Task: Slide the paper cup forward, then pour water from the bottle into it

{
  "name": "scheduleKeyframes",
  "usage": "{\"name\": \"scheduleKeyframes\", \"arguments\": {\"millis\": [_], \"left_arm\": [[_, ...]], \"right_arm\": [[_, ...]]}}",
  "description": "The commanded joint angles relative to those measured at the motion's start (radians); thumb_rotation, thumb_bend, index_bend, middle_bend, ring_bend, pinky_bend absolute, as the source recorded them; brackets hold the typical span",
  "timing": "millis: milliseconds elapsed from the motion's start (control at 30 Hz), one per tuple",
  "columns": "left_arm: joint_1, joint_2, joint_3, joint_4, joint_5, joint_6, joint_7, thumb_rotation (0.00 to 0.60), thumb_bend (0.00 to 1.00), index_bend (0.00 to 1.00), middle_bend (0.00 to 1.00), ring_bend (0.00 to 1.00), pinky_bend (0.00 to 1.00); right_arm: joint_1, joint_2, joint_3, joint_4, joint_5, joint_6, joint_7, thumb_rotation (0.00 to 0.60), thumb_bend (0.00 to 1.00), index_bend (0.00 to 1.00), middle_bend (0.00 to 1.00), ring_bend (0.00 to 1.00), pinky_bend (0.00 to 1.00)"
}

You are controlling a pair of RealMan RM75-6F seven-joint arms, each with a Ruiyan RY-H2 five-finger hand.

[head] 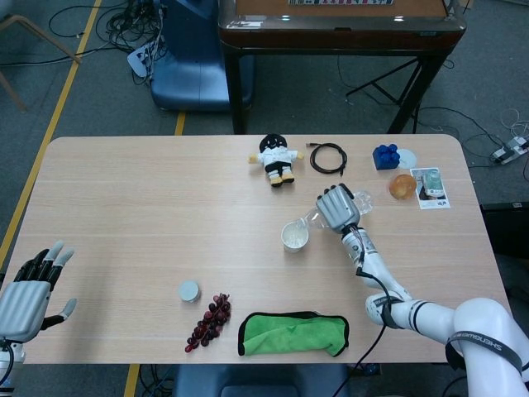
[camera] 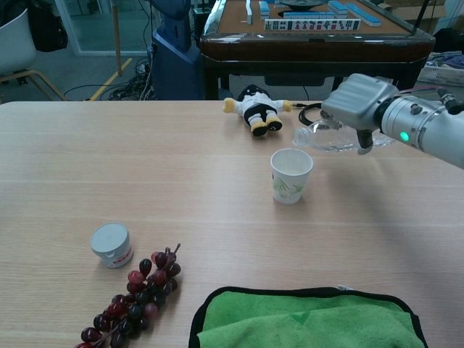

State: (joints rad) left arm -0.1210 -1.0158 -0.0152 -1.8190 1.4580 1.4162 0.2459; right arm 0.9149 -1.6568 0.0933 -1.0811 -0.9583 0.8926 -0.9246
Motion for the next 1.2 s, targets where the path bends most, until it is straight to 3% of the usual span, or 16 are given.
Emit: {"name": "scheduleKeyframes", "arguments": {"millis": [33,800,1200], "left_arm": [[0.0,0.0,0.0,0.0,-0.001,0.0,-0.001,0.6,0.28,0.09,0.0,0.0,0.11],[-0.003,-0.006,0.0,0.006,-0.014,-0.011,0.008,0.6,0.28,0.1,0.0,0.0,0.11],[-0.006,-0.014,0.004,0.009,-0.017,-0.021,0.021,0.6,0.27,0.1,0.0,0.0,0.11]], "right_arm": [[-0.023,-0.018,0.022,0.03,-0.047,-0.002,0.13,0.6,0.19,0.62,0.6,0.49,0.58],[-0.162,-0.122,0.13,0.162,-0.265,0.094,1.072,0.6,0.19,0.62,0.59,0.49,0.58],[-0.23,-0.159,0.142,0.219,-0.314,0.16,1.336,0.6,0.19,0.62,0.59,0.49,0.58]]}}
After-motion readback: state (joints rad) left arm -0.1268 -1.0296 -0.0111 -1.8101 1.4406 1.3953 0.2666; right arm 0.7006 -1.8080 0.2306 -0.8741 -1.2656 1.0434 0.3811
